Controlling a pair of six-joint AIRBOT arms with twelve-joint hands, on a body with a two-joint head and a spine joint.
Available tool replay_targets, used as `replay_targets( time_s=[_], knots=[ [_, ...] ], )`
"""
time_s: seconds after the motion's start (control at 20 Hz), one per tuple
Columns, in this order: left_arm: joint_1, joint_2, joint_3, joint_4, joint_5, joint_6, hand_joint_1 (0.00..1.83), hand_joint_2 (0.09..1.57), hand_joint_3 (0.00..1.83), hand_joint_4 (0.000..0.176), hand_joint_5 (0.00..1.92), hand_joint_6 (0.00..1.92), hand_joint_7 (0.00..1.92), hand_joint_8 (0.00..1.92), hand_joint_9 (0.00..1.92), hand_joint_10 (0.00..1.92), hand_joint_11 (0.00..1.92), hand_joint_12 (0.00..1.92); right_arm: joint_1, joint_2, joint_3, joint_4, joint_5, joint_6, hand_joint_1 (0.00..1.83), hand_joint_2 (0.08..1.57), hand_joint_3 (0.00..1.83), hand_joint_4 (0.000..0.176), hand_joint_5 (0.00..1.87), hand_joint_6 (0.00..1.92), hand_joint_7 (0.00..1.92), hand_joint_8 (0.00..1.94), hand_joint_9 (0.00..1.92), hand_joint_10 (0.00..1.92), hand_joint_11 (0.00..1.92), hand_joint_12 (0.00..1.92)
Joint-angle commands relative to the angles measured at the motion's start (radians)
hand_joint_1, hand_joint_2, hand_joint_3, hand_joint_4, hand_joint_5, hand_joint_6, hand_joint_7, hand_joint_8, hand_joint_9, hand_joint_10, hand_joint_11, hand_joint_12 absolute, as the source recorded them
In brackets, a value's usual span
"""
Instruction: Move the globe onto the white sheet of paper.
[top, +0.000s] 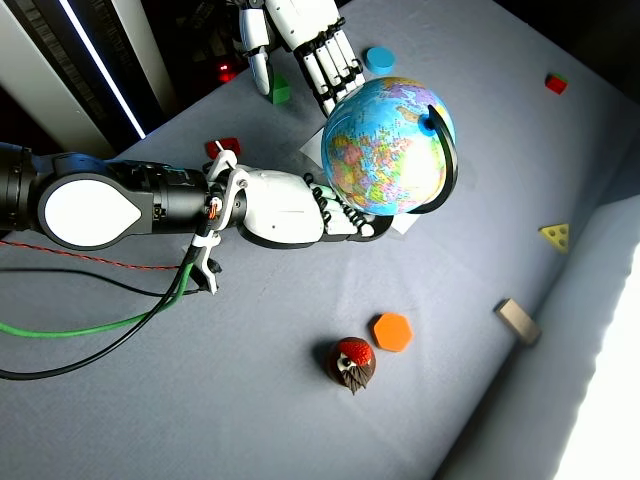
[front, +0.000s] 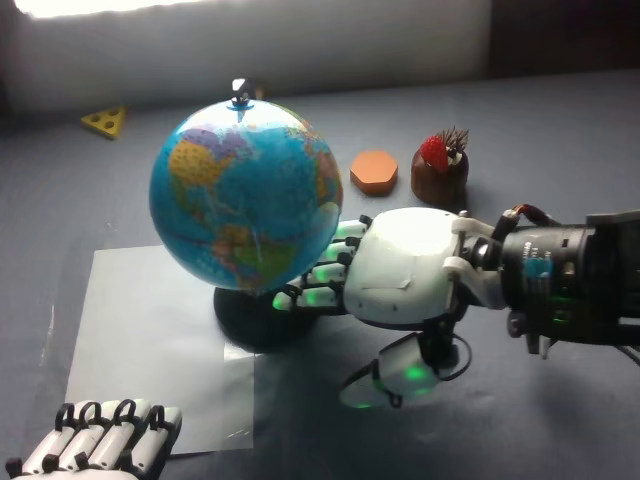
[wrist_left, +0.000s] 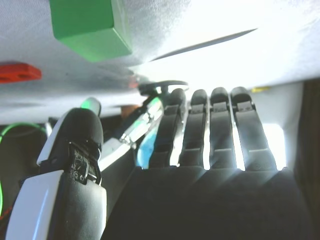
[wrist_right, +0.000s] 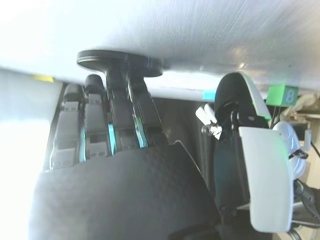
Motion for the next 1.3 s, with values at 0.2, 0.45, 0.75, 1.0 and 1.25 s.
replay_targets(
  time_s=[0.2,0.45,0.75,1.0,1.25],
  knots=[
    [-0.001,0.000,-0.007,0.060,-0.078,-0.011,0.00,1.26,0.00,0.002,0.07,0.00,0.02,0.00,0.00,0.00,0.00,0.00,0.015,-0.056,-0.005,0.074,0.008,-0.072,0.11,1.16,0.00,0.000,0.18,0.01,0.17,0.00,0.11,0.00,0.01,0.03],
    [-0.002,-0.001,-0.013,0.060,-0.078,-0.011,0.01,1.26,0.00,0.003,0.07,0.00,0.02,0.00,0.00,0.00,0.00,0.00,0.033,-0.100,-0.013,0.075,-0.009,-0.089,0.11,1.16,0.00,0.000,0.18,0.00,0.17,0.00,0.11,0.00,0.00,0.07],
    [-0.002,-0.002,-0.015,0.058,-0.078,-0.017,0.01,1.26,0.00,0.003,0.06,0.00,0.02,0.00,0.00,0.00,0.00,0.00,0.060,-0.150,-0.002,0.075,-0.068,-0.095,0.11,1.16,0.00,0.000,0.18,0.00,0.17,0.00,0.11,0.00,0.00,0.06],
    [-0.006,-0.002,-0.023,0.046,-0.078,-0.017,0.00,1.26,0.00,0.003,0.07,0.00,0.02,0.00,0.00,0.00,0.00,0.00,0.064,-0.127,-0.021,0.076,-0.062,-0.087,0.11,1.16,0.00,0.000,0.18,0.01,0.18,0.00,0.12,0.00,0.00,0.05],
    [-0.032,0.006,-0.053,-0.030,-0.054,-0.017,0.00,1.26,0.00,0.003,0.07,0.00,0.02,0.00,0.00,0.00,0.00,0.00,0.082,-0.037,-0.079,0.076,-0.041,-0.035,0.11,1.16,0.00,0.000,0.19,0.01,0.18,0.00,0.12,0.00,0.00,0.08]
  ],
)
